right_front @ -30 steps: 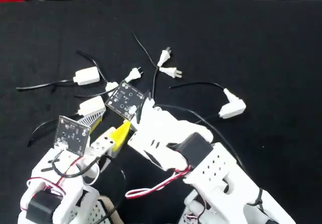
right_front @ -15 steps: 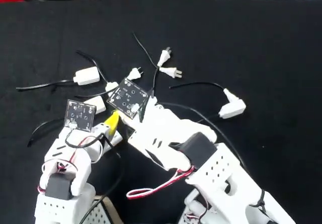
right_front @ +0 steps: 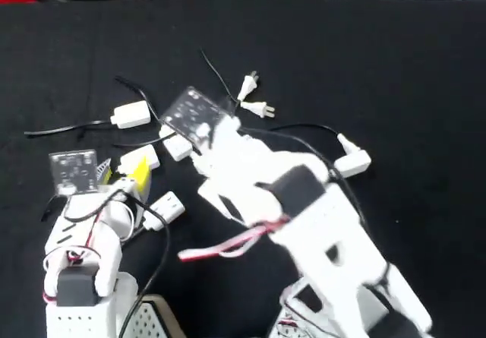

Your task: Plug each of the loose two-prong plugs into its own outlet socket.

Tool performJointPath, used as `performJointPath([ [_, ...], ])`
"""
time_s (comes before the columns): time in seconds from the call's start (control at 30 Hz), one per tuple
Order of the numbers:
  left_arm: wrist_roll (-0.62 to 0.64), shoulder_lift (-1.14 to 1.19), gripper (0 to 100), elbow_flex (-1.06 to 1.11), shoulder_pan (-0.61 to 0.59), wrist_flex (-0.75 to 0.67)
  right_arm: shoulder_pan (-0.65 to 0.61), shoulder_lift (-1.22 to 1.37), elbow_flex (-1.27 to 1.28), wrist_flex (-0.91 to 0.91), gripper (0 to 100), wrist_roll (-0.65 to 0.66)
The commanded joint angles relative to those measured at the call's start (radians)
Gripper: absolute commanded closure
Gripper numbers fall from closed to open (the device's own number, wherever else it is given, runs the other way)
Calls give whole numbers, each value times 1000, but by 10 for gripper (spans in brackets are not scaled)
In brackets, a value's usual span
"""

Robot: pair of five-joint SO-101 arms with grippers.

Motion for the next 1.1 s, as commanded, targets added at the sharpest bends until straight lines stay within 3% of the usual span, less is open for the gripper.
performJointPath([
  [0.0, 83, -6, 771, -88, 18, -11, -29, 97, -116, 35, 986, 11],
  [0.33, 92, -6, 771, -82, 240, -17, -110, 150, -105, 44, 986, 11],
  [0.5, 89, -6, 771, -13, 249, -46, -114, 145, -120, 61, 986, 5],
  [0.6, 15, -6, 771, 15, 254, -40, -114, 145, -130, 60, 986, 5],
  [0.83, -52, -6, 771, 21, 255, 87, -77, 145, -156, 55, 986, 0],
  [1.07, -57, -6, 771, 25, 272, 97, -69, 145, -154, 20, 986, -34],
])
